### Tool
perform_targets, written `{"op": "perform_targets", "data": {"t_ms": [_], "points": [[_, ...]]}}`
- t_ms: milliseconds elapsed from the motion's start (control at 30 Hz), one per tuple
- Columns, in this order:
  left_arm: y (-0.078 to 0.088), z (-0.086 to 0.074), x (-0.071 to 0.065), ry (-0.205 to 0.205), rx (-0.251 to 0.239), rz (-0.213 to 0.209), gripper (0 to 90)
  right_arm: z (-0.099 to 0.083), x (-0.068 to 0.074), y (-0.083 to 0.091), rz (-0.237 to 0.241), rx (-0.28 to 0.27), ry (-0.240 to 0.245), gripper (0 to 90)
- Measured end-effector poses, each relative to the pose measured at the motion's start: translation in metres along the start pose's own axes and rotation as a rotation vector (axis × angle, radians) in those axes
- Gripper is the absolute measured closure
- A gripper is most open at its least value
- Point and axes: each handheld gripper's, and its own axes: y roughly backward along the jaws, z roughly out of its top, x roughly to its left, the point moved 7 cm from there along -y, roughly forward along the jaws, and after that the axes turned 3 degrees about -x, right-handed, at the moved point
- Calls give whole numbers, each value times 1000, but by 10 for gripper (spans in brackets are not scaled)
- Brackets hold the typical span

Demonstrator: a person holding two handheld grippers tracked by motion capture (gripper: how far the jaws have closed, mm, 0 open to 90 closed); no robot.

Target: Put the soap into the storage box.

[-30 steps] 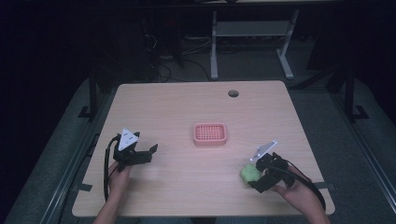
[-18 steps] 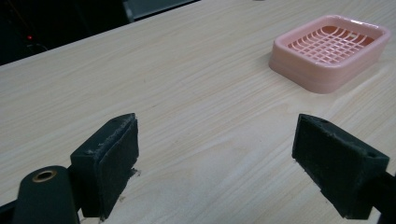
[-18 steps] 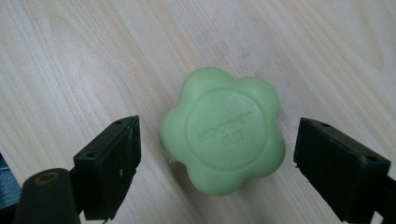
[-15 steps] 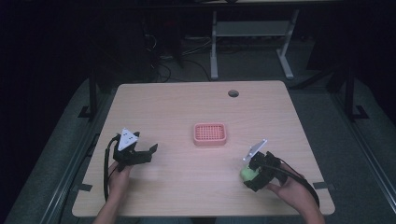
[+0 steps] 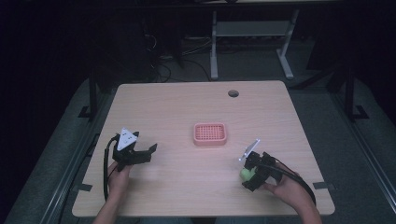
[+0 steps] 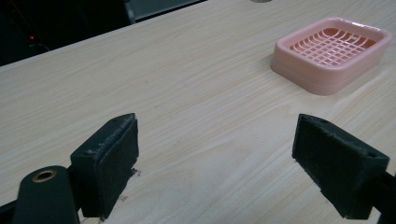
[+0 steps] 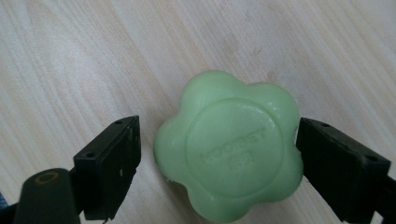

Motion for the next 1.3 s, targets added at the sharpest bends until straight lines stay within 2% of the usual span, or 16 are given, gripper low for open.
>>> {"op": "perform_targets", "data": {"t_ms": [367,733,800,1200,1300], "points": [[1,0,1,8,-6,5,143,2,-3,-4,-1,24,6,152],[1,0,2,6,-2,5,143,1,-3,-7,9,39,8,213],[1,0,2,9,-4,7,143,1,-3,-6,4,45,20,231],[2,1,2,11,-9,8,143,1,-3,-7,0,60,24,244],[2,1,2,11,-8,8,143,2,-3,-7,-8,70,40,247]]}}
